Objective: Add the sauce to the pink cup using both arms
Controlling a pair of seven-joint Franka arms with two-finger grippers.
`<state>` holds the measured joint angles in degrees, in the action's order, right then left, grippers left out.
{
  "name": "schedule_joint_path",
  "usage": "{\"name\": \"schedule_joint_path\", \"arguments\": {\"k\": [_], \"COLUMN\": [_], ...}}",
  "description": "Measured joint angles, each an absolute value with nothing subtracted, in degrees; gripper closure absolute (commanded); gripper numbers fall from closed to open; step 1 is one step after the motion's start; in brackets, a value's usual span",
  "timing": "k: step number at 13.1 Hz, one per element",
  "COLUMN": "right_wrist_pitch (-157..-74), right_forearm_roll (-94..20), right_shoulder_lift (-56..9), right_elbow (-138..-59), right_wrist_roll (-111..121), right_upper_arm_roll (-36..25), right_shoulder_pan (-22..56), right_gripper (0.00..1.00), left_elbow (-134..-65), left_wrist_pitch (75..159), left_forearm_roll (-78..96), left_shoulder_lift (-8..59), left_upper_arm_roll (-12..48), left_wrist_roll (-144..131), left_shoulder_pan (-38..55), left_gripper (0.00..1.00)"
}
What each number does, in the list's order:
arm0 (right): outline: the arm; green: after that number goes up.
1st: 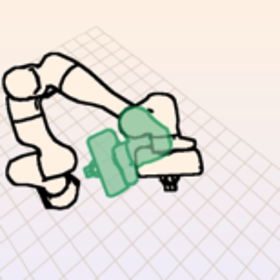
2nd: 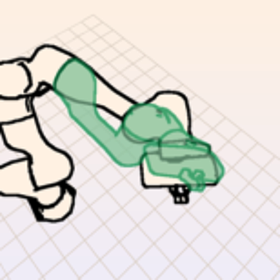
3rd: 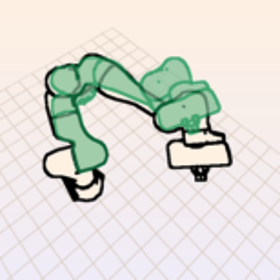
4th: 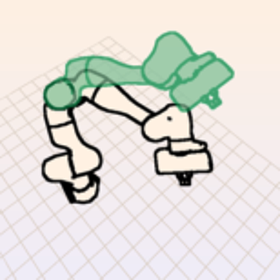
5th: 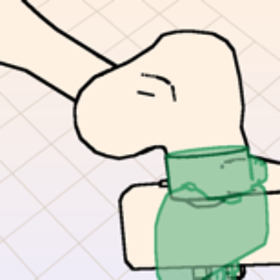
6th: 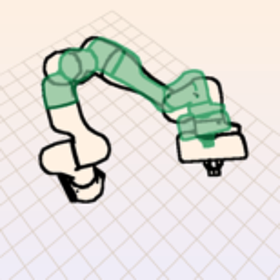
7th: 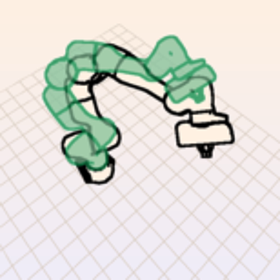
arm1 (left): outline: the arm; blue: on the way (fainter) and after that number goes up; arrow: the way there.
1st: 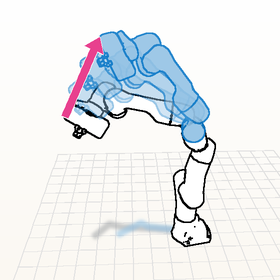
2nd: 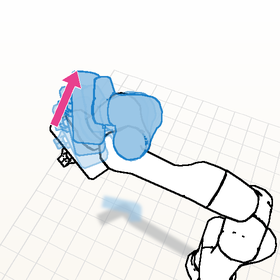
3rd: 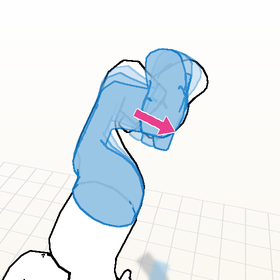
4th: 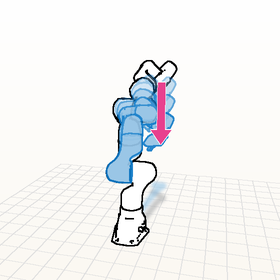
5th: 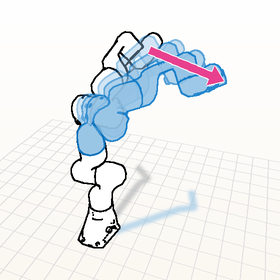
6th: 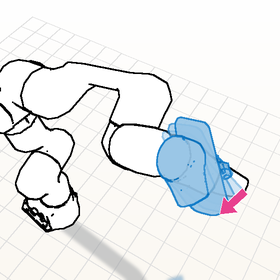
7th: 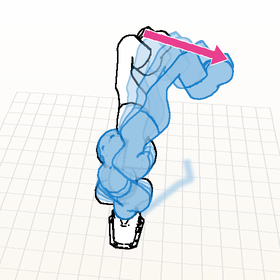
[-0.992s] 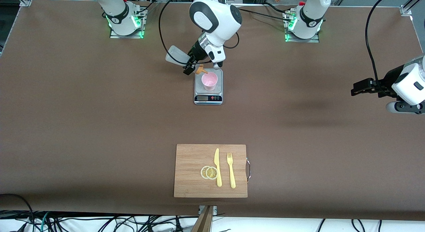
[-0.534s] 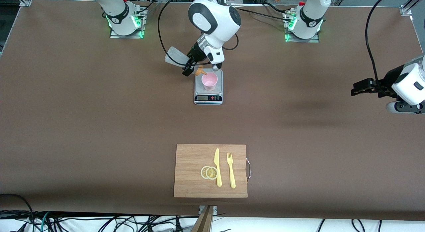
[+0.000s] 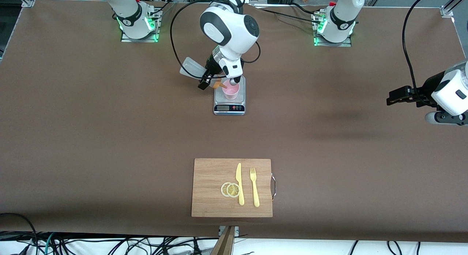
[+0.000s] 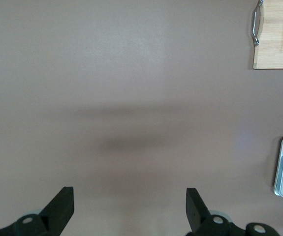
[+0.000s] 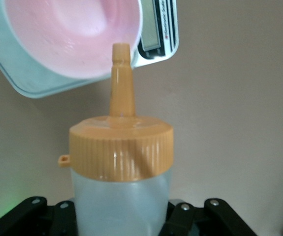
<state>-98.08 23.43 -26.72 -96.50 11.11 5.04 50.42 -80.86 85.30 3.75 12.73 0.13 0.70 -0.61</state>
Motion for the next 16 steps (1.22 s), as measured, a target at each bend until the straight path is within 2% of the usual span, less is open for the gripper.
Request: {"name": "schedule_joint_path", "arguments": {"k": [7, 16], "right_wrist_pitch": [-100.7, -113.3], "right_forearm_roll": [17.2, 2.7], "right_shoulder_lift": [-26.5, -23.5], "right_elbow": [-96.7, -101.0], "right_wrist_roll": [14.2, 30.8], "right_upper_arm_roll": [5.0, 4.9], "right_shoulder_pan": [49.0, 41.7], "right_gripper": [0.80, 0.80], "left_elbow": [-80.9, -80.9], "left_wrist_pitch": [85.3, 85.3], "left_forearm_roll": [3.8, 3.8], "left_shoulder_lift": [12.7, 12.7], "left_upper_arm_roll": [0.1, 0.1], "left_wrist_roll": [0.7, 0.7], "left_shoulder_pan": [-0.6, -0.6], "left_gripper": [0.00, 0.00]}}
